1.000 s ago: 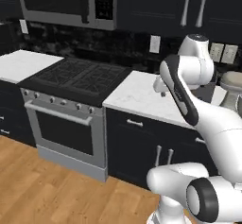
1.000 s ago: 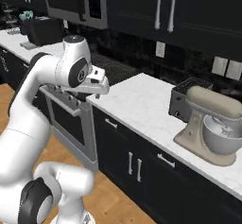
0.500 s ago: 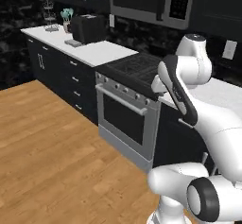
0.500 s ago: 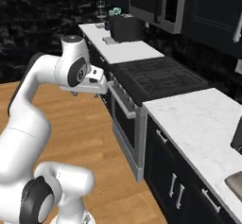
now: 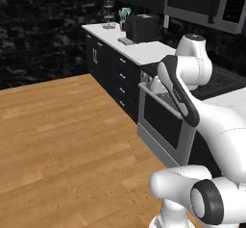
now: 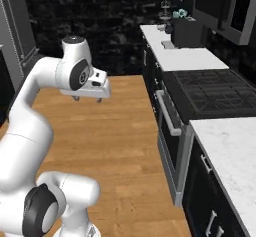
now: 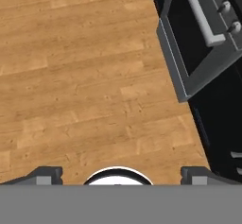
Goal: Navigate to the electric kettle.
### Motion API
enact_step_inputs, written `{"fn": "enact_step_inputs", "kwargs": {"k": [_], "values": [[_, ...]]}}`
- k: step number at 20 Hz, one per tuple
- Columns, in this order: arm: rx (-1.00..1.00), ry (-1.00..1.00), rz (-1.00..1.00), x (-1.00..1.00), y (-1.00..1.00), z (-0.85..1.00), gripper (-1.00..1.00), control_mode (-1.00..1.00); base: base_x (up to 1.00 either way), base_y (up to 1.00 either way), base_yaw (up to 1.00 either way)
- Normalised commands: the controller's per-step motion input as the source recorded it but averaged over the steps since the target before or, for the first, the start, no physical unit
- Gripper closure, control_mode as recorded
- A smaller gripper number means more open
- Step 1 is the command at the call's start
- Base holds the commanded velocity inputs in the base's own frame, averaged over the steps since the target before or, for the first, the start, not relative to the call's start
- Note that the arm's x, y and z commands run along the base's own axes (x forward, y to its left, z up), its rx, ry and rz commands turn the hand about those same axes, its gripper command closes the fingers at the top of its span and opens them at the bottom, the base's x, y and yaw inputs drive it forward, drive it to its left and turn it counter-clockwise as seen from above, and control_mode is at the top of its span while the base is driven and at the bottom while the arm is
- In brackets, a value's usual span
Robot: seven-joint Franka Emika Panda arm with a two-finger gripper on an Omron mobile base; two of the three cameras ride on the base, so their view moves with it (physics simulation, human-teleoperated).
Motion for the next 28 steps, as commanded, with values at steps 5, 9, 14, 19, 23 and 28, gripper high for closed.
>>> {"fn": "enact_step_inputs", "kwargs": {"k": [5, 9, 14, 19, 23, 28], "values": [[0.00, 0.00, 0.00, 0.00, 0.00, 0.00, -1.00, 1.00, 0.34, 0.00, 0.20], [0.00, 0.00, 0.00, 0.00, 0.00, 0.00, -1.00, 1.00, 0.84, 0.04, 0.01], [0.00, 0.00, 0.00, 0.00, 0.00, 0.00, -1.00, 1.00, 0.99, 0.13, 0.00], [0.00, 0.00, 0.00, 0.00, 0.00, 0.00, -1.00, 1.00, 0.93, 0.10, 0.00], [0.00, 0.00, 0.00, 0.00, 0.00, 0.00, -1.00, 1.00, 0.88, 0.10, 0.00], [0.00, 0.00, 0.00, 0.00, 0.00, 0.00, -1.00, 1.00, 0.87, 0.05, 0.00]]}}
